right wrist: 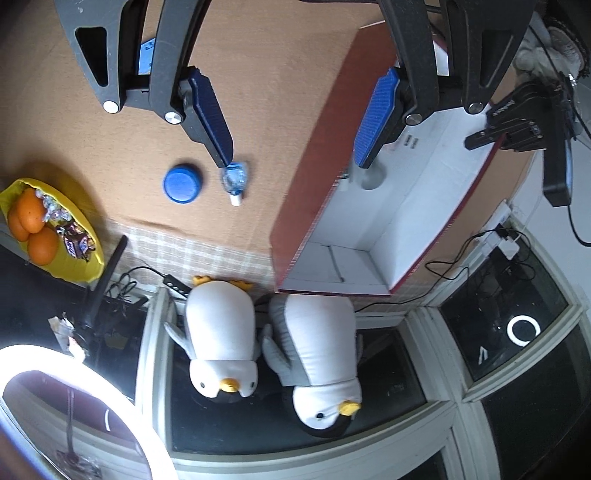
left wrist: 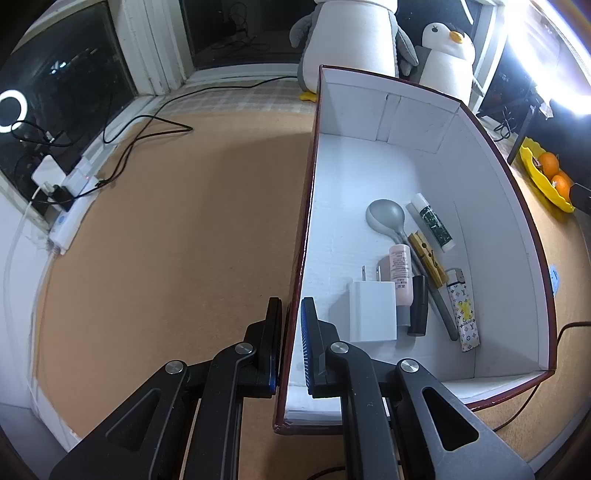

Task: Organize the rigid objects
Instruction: 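Move the right tool back to the blue round tin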

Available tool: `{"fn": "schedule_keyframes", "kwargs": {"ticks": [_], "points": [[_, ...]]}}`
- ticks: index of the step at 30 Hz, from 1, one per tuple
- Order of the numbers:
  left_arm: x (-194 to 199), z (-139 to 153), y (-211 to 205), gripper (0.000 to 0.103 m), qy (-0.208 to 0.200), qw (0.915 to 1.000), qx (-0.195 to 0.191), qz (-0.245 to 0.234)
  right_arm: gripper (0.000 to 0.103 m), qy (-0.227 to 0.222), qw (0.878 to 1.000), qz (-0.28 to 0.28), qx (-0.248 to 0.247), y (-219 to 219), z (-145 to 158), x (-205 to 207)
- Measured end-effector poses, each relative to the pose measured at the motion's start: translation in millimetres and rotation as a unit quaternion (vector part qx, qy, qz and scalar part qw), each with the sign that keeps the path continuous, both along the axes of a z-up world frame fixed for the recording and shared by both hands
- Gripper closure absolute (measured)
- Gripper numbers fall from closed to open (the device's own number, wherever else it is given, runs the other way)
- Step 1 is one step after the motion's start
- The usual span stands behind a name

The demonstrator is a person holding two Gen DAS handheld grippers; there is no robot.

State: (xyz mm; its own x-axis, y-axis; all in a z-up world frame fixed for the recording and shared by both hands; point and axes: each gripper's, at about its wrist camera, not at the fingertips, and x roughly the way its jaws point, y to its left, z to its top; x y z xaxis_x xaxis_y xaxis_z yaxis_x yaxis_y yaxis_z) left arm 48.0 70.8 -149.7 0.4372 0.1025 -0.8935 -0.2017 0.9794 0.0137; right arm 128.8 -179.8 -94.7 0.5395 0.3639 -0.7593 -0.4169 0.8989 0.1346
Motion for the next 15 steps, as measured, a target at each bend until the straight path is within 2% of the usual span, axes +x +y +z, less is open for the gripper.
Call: {"fn": "schedule_keyframes", "kwargs": {"ticks": [8,15], "points": [[1.6,-0.2,-2.4,0.094,0.008,0.9999,0.012,0.003,0.039,0.006,0.999,-0.031,-0.03,-35.8,-22.2,23.8],[3.1,-0.7,-3.6,0.094,0.014,0.9996,0.021,0.008,0.039,0.032,0.997,-0.054,-0.04,-61.3,-50.0,50.9]]}}
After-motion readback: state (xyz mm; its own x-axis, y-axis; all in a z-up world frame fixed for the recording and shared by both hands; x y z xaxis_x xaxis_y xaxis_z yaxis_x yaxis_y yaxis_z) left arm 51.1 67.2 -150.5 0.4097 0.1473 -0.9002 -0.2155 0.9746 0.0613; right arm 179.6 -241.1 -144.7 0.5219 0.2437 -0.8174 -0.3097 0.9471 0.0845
